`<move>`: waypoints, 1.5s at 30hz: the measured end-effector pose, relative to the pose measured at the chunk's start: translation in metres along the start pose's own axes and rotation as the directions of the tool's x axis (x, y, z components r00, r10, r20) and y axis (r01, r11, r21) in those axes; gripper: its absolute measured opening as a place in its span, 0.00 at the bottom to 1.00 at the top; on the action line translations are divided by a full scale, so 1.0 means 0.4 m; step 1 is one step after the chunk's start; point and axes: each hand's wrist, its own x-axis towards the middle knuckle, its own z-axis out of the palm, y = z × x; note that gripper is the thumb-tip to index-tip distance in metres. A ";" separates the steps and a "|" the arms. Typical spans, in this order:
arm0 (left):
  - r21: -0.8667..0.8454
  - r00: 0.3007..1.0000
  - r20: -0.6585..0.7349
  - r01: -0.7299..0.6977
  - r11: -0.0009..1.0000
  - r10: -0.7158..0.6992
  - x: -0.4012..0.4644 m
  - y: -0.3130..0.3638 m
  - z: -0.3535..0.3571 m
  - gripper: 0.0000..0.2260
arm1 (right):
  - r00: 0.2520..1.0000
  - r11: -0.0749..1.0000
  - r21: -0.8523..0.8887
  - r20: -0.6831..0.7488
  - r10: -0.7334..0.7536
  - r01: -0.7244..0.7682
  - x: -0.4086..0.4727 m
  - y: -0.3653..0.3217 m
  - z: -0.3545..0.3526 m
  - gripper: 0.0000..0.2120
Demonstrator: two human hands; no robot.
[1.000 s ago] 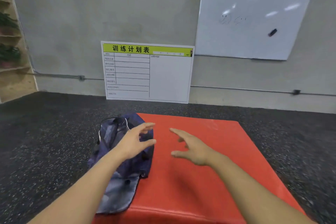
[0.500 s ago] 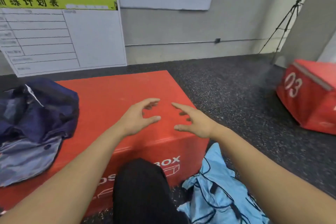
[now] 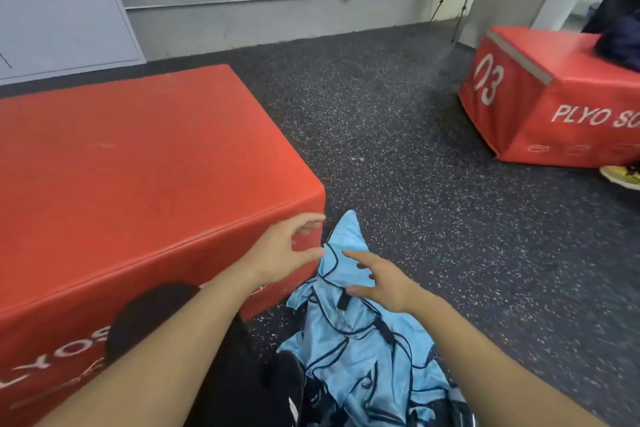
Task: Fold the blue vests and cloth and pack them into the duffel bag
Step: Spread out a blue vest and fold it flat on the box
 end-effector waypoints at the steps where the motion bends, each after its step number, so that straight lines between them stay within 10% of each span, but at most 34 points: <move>1: 0.002 1.000 0.012 0.014 1.000 -0.014 0.010 -0.017 0.024 0.27 | 1.000 1.000 -0.009 0.009 0.021 -0.021 0.010 0.029 0.013 0.36; 33: 0.069 0.964 0.133 0.223 0.972 -0.230 0.074 -0.254 0.033 0.29 | 0.927 0.929 -0.342 0.286 0.244 -0.139 0.419 0.386 0.331 0.25; 45: 0.072 0.965 0.155 0.202 0.977 -0.211 0.080 -0.210 0.044 0.27 | 0.958 0.978 0.201 -0.265 0.108 -0.054 0.290 0.294 0.131 0.13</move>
